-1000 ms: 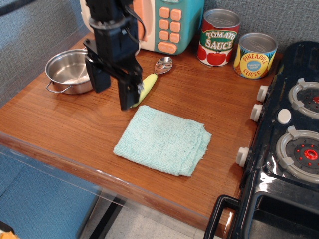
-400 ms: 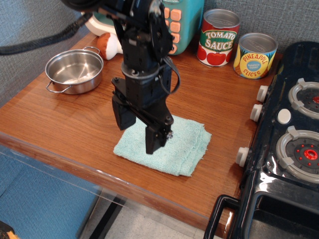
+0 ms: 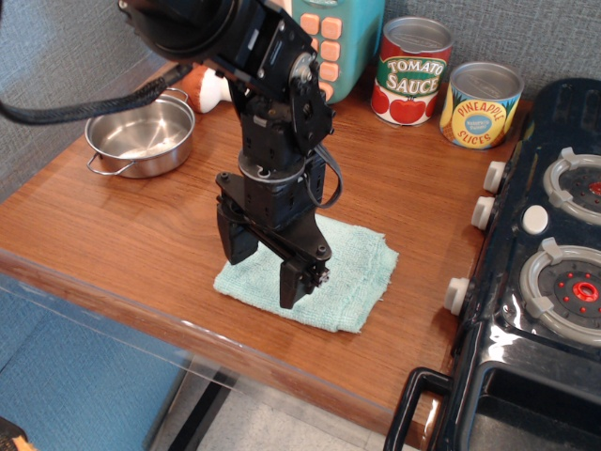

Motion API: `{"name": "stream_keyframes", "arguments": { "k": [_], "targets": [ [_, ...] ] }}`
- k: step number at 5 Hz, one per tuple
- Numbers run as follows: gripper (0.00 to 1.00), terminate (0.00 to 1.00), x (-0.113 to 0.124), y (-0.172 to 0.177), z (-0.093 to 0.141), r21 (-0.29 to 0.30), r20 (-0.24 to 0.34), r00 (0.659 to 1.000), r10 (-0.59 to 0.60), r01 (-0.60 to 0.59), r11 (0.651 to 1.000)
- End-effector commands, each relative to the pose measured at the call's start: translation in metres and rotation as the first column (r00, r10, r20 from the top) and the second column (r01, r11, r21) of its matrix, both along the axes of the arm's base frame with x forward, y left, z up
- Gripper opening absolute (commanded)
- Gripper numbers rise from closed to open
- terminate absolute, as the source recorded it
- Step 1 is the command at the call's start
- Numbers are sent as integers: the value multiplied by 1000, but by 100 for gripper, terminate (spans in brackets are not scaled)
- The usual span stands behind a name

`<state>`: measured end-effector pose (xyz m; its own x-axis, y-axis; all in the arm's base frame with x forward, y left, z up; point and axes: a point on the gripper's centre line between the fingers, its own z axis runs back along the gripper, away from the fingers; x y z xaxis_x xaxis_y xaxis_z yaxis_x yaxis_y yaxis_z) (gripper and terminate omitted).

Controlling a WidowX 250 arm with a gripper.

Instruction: Move the blue cloth to the right of the yellow spoon.

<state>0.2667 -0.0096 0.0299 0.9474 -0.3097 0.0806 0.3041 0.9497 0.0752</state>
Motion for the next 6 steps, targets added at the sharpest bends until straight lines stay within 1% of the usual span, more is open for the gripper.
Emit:
{"name": "stream_keyframes", "arguments": {
  "k": [1,2,3,4,5,6],
  "targets": [
    [100,0,8,18,-10,2,35,998,45,-45,999],
    [100,0,27,16,-12,-13,46,997,54,-54,998],
    [100,0,59,7,-17,-25,52,997,60,-59,998],
    [100,0,94,-2,-15,-58,71,994,77,-73,996],
    [100,0,117,-13,-12,-78,96,993,64,-56,995],
    [100,0,130,-17,-9,-86,109,991,74,-65,994]
  ]
}}
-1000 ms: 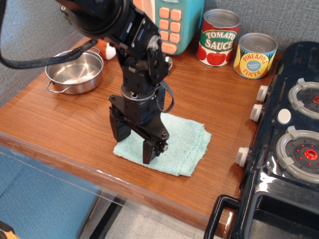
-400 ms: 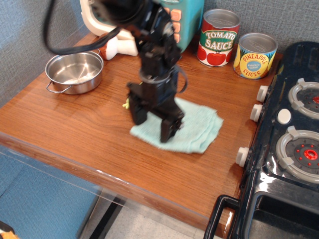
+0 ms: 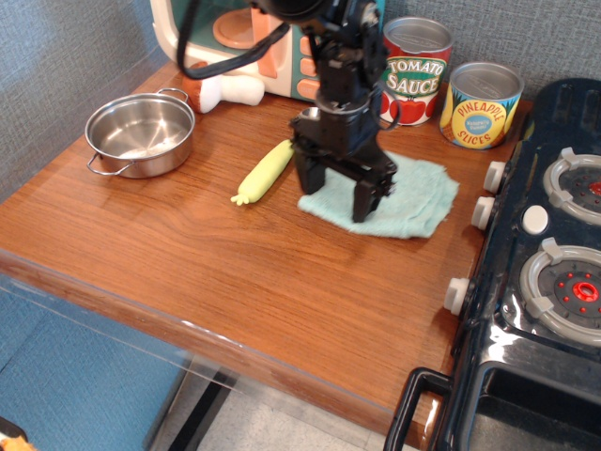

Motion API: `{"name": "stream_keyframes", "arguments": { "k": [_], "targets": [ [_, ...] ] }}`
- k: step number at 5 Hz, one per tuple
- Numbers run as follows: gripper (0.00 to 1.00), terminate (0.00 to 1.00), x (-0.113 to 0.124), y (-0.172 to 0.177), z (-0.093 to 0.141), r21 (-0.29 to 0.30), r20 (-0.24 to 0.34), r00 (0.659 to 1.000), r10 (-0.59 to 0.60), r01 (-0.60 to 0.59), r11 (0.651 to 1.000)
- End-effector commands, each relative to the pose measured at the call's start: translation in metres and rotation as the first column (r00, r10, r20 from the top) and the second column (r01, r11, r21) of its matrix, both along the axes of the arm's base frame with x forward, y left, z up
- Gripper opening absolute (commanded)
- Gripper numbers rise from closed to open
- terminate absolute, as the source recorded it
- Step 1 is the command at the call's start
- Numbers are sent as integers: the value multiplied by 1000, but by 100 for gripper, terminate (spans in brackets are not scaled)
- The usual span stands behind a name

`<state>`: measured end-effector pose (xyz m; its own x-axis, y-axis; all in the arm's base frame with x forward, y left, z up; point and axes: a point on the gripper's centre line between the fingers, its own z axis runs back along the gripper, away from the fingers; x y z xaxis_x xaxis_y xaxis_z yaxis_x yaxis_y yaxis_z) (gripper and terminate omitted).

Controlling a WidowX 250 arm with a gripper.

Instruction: Move the blue cloth to the right of the yellow spoon.

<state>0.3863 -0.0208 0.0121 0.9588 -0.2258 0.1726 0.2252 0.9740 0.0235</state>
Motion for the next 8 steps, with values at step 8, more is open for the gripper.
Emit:
{"name": "stream_keyframes", "arguments": {
  "k": [8],
  "targets": [
    [100,0,15,-1,106,83,91,995,29,-37,996]
  ]
}}
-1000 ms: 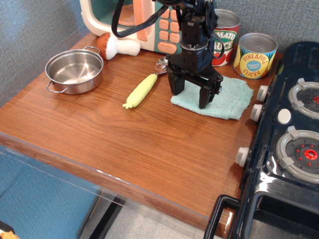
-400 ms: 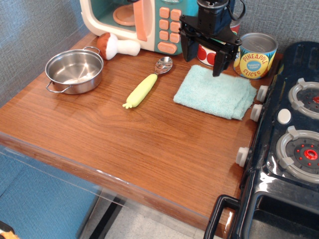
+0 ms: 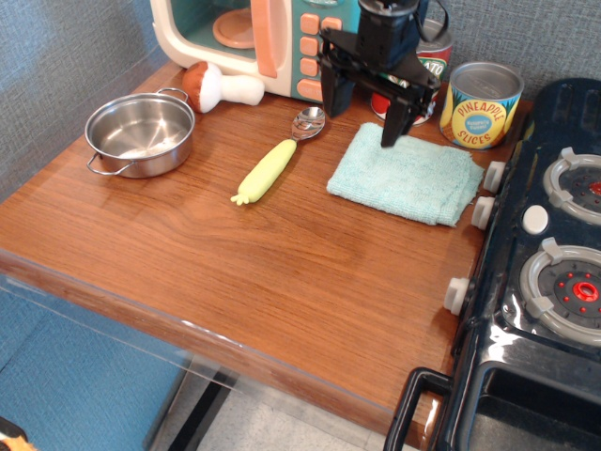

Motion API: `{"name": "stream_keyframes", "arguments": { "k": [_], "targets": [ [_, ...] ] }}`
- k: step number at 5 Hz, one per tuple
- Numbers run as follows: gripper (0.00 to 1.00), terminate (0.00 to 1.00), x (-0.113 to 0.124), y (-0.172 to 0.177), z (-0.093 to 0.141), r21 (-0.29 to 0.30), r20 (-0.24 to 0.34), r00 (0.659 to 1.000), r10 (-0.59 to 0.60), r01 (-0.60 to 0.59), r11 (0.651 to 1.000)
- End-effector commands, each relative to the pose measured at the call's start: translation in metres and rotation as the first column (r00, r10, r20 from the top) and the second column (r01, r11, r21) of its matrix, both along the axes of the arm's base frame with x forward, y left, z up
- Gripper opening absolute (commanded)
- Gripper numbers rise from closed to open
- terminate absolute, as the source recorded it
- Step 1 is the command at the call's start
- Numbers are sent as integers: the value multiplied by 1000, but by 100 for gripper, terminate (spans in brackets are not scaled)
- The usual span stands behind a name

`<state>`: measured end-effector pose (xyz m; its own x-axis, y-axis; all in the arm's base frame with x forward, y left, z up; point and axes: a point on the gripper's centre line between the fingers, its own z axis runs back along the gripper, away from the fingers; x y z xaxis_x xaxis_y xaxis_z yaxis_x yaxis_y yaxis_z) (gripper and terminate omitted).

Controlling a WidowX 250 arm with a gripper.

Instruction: Move the blue cloth to the right of the yellow spoon.

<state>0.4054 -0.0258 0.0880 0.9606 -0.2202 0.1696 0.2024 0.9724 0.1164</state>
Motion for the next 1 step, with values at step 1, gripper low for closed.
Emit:
{"name": "stream_keyframes", "arguments": {
  "k": [1],
  "targets": [
    [100,100,-4,4,30,-6,72,997,8,-7,1000]
  ]
}}
